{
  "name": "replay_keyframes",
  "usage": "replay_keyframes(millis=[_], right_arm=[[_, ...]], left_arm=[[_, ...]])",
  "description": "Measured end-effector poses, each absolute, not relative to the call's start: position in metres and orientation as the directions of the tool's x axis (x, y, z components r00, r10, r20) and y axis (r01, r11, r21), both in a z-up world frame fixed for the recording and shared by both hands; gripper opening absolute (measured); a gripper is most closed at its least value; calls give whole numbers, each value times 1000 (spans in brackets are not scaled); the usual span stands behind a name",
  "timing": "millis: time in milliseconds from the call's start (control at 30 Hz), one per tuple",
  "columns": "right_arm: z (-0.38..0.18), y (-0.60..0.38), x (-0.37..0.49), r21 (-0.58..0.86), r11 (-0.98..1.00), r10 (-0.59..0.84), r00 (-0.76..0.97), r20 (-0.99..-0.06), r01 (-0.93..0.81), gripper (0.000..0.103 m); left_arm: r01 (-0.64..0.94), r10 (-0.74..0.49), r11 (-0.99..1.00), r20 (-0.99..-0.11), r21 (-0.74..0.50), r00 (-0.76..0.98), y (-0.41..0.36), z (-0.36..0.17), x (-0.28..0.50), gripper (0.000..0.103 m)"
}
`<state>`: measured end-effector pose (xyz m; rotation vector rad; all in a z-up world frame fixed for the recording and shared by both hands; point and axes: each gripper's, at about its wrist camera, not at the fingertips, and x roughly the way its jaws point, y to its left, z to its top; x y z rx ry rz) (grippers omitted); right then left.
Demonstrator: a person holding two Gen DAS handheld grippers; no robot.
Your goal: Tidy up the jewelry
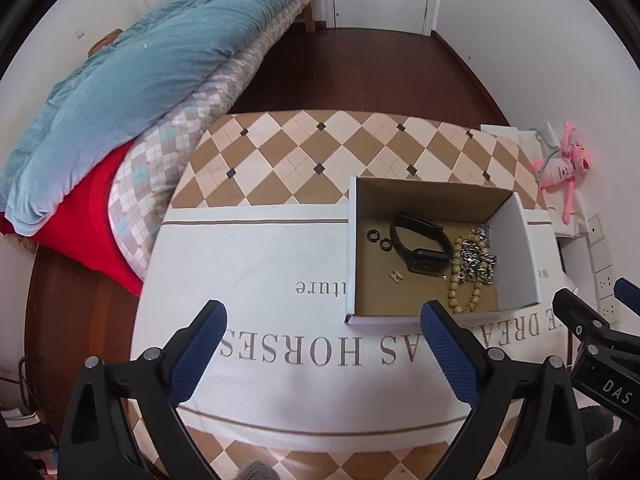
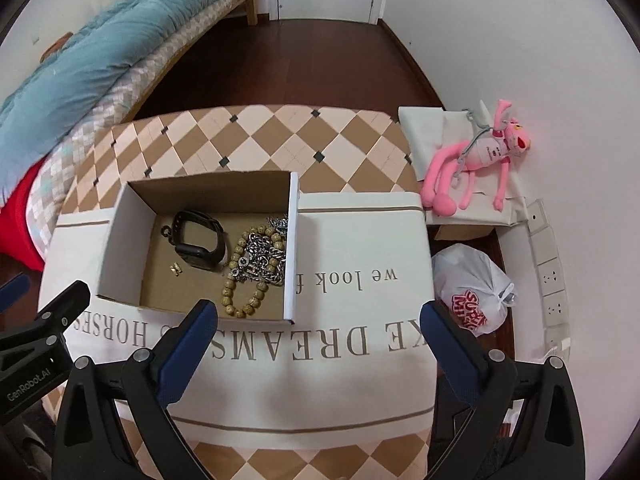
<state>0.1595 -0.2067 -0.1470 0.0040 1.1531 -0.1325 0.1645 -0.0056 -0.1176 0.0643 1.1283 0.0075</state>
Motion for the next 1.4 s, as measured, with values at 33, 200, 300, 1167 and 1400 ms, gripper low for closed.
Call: replay_keyframes(millis=[33,200,300,1167,1400], right_arm=[[-142,-207,155,-61,992,-101,407,-908,109,102],[-108,-209,126,-31,992,-86,459,-884,126,102],[-84,-211,108,-19,991,-84,493,-866,134,102],[64,-201,-19,-2,993,-79,675,-734,115,103],[65,-205,-13,-12,992,-90,663,-743,122,103]], left_arm=[[21,45,998,-898,60,439,-6,-111,160,99],[-11,72,997,-862,77,501,-5,-74,133,99],[-11,67,997,-849,72,524,-5,-52,117,99],[44,-47,999,-801,-26,597,-9,57,17,99],[34,-36,999,-812,-20,583,-12,55,27,99]])
